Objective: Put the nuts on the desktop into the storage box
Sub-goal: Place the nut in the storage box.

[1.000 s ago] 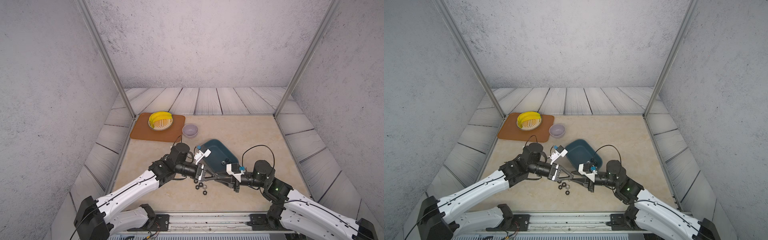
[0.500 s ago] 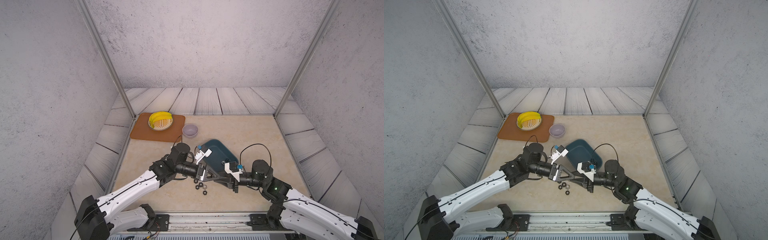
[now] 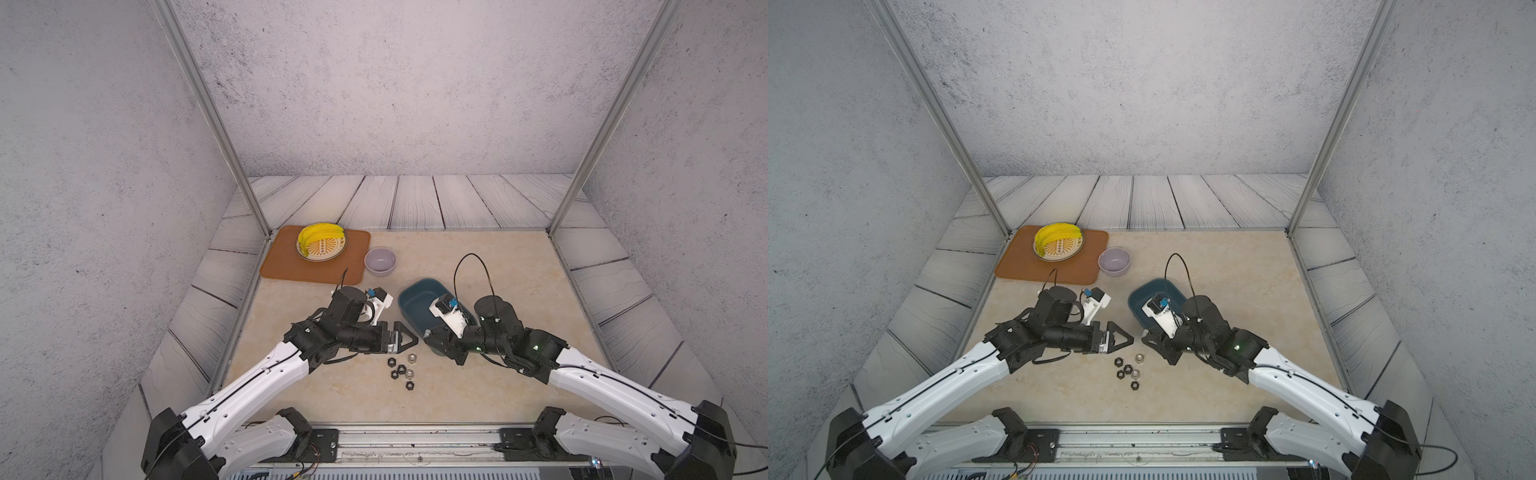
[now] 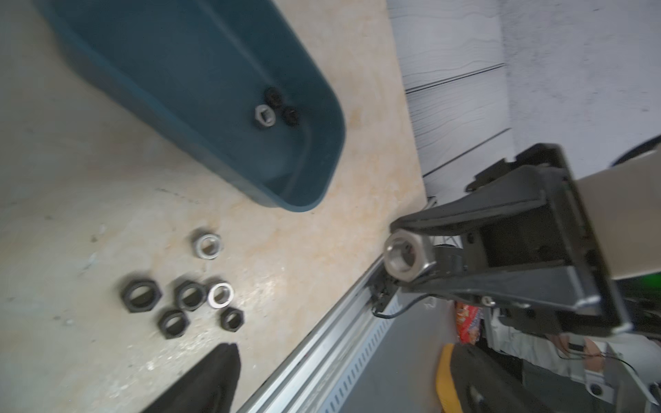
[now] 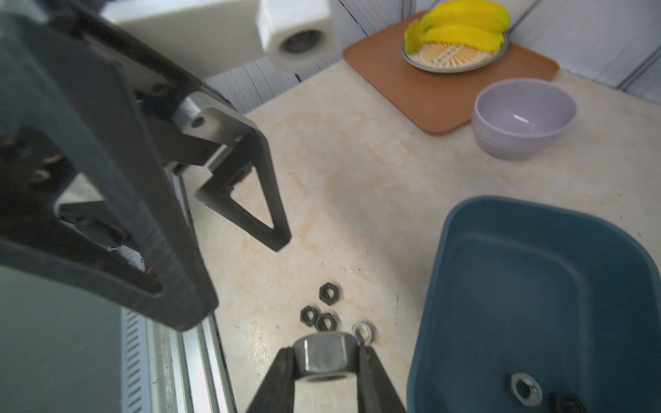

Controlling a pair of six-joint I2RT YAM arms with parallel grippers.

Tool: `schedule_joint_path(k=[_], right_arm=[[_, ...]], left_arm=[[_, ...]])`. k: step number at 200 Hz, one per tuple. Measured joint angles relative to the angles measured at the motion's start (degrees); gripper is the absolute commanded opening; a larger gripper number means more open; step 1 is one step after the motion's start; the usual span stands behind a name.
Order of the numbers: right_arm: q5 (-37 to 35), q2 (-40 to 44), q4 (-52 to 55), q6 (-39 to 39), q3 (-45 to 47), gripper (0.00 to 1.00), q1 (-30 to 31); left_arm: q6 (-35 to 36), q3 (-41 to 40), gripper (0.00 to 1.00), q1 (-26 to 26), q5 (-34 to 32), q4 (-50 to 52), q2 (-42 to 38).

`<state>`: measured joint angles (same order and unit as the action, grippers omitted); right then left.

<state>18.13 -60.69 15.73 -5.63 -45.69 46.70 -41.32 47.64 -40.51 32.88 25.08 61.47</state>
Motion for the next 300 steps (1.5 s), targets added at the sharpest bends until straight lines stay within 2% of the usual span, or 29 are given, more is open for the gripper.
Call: schedule_joint_path(k=[39, 79, 133, 215, 300], right_arm=[[-4.07, -6.67, 6.73, -1.27, -4.57, 0.18, -1.90], [-8.09, -14.73, 13.38, -1.44, -10.99, 0.18, -4.31], [-11.82, -26.80, 21.16, -1.18, -18.75, 0.18, -7.87], [-13.07, -40.17, 26.38, 0.24, -25.92, 0.19, -8.31], [-13.33, -45.31, 28.02, 0.09, -26.40, 0.22, -8.31]], left_arm=[[3.48, 0.59, 0.98, 0.00, -7.76, 8.22, 2.27], [5.35, 0.63, 0.98, 0.00, -11.74, 11.98, 2.62], [6.64, 0.55, 0.98, 0.00, -12.35, 13.33, 5.46], [7.67, 0.13, 0.98, 0.00, -13.20, 15.54, 6.47], [7.91, -0.20, 0.98, 0.00, -12.74, 15.43, 6.47]])
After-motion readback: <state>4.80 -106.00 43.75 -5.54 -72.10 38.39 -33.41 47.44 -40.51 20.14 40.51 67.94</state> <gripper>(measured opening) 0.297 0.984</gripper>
